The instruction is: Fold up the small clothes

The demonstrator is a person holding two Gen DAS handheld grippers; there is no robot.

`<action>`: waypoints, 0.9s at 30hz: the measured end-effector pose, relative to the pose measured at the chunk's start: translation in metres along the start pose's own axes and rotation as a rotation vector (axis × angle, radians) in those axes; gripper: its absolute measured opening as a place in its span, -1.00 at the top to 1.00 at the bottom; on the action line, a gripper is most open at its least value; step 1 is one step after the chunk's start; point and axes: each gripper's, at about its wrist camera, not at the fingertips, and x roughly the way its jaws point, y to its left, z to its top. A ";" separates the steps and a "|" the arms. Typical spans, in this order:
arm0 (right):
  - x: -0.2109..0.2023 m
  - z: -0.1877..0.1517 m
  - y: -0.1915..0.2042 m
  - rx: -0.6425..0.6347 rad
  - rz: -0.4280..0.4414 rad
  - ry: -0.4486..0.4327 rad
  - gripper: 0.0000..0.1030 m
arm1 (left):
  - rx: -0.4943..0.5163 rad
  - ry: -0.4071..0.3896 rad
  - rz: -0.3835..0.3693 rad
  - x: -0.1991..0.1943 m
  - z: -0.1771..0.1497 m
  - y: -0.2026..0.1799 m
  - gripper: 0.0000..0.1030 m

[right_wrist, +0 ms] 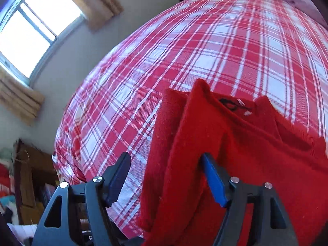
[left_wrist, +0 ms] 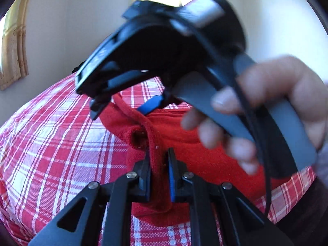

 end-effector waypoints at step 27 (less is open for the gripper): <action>-0.054 -0.019 -0.070 0.193 0.068 -0.196 0.66 | 0.078 -0.036 -0.093 -0.020 0.009 -0.029 0.85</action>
